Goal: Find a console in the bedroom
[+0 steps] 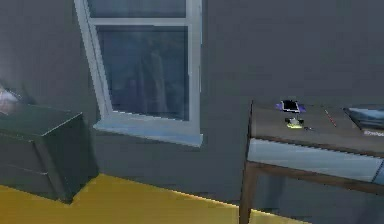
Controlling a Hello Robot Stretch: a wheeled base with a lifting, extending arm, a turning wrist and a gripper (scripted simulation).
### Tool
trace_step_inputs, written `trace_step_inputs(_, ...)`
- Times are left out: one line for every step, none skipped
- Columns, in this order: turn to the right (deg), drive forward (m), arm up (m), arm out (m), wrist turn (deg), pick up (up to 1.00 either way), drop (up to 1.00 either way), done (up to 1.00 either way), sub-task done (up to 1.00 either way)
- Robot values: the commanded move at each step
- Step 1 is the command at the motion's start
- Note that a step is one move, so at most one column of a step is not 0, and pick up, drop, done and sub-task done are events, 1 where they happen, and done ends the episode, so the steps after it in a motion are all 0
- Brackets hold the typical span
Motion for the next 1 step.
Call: trace_step_inputs(0.0, 0.25, 0.00, 0.00, 0.0, 0.00, 0.00, 0.00, 0.00)
